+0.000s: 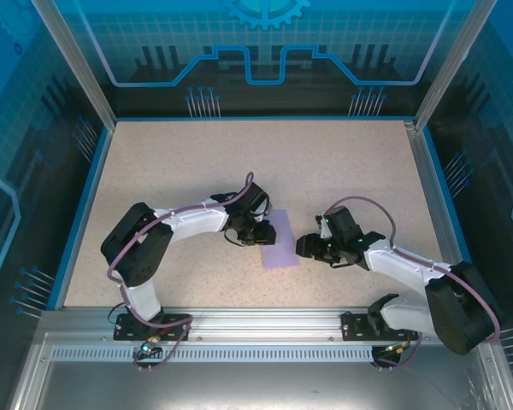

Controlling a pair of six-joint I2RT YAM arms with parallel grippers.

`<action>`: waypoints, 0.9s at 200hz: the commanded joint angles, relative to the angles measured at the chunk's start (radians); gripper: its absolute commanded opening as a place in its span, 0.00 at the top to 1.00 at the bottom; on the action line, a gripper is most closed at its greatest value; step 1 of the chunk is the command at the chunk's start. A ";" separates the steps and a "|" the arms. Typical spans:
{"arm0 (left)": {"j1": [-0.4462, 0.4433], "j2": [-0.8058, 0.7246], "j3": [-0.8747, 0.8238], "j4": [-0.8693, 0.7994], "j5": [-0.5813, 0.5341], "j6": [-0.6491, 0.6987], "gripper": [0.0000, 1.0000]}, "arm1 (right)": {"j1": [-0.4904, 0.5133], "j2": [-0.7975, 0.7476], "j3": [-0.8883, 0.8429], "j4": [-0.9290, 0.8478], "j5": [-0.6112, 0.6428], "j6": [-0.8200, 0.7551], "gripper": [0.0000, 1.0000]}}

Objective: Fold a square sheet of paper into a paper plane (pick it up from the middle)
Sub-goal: Third fold the triangle at the center of the table.

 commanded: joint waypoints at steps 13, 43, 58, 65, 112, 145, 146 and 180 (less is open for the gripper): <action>-0.015 0.044 0.003 -0.023 -0.044 0.036 0.78 | -0.019 0.032 -0.016 0.086 -0.084 0.030 0.45; -0.015 0.054 0.001 -0.031 -0.067 0.052 0.80 | -0.019 0.077 -0.014 0.118 -0.106 0.036 0.44; -0.015 0.068 -0.002 -0.036 -0.073 0.060 0.82 | -0.018 0.096 -0.009 0.124 -0.111 0.033 0.44; -0.016 0.074 -0.004 -0.033 -0.074 0.061 0.83 | -0.018 0.104 -0.009 0.121 -0.111 0.032 0.44; -0.015 0.089 -0.019 -0.016 -0.073 0.066 0.83 | -0.003 0.154 -0.016 0.213 -0.174 0.064 0.44; -0.015 0.091 -0.028 -0.007 -0.072 0.068 0.84 | 0.002 0.193 -0.009 0.244 -0.206 0.079 0.45; -0.016 0.091 -0.029 -0.007 -0.072 0.067 0.84 | 0.002 0.193 -0.009 0.248 -0.207 0.081 0.45; -0.015 0.089 -0.045 0.006 -0.065 0.068 0.84 | 0.009 0.192 -0.019 0.303 -0.238 0.121 0.47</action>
